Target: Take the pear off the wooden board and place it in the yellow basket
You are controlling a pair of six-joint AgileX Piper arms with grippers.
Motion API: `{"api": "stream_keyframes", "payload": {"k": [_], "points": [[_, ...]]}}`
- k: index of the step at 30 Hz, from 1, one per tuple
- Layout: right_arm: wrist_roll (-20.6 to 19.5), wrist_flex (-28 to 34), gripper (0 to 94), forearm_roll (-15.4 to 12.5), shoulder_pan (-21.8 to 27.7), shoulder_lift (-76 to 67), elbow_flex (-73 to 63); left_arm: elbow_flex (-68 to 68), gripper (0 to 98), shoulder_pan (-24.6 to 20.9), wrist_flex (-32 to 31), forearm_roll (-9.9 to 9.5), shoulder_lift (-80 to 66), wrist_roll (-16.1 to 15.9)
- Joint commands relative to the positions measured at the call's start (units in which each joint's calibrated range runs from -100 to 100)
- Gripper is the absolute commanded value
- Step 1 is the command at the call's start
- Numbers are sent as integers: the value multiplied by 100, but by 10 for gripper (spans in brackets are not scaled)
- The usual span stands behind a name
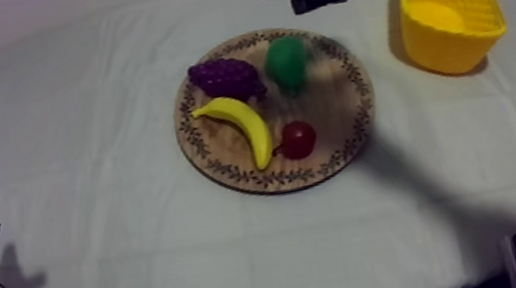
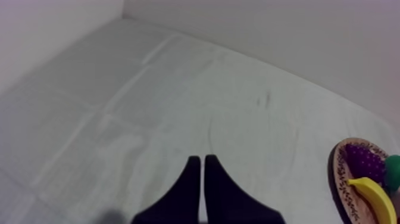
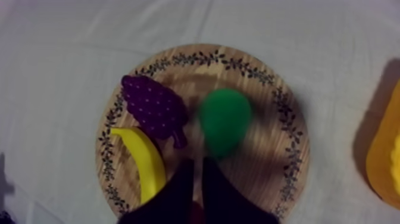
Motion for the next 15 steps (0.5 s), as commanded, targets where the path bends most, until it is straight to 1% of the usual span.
{"api": "stream_keyframes", "payload": {"k": [1,2,3,4,5,6,7,8,10,15], "points": [[-69,-43,200,71,-9,15,48,0,1,-1,0,1,-4,-1],[-107,-59,299,113,-18,22,69,0,1,-1,0,1,-4,-1],[-141,-70,414,152,-24,27,87,0,1,-1,0,1,-4,-1],[-161,-78,550,182,-30,30,99,0,1,-1,0,1,-4,-1],[-163,-85,655,202,-35,30,108,0,1,-1,0,1,-4,-1],[-150,-91,730,210,-38,27,114,0,1,-1,0,1,-4,-1],[-133,-100,784,212,-36,20,119,0,1,-1,0,1,-4,-1],[-115,-108,822,211,-32,15,118,0,1,-1,0,1,-4,-1],[-88,-118,868,205,-15,-2,112,0,1,-1,0,1,-4,-1],[-37,-131,903,169,11,-16,118,0,1,-1,0,1,-4,-1]]}}
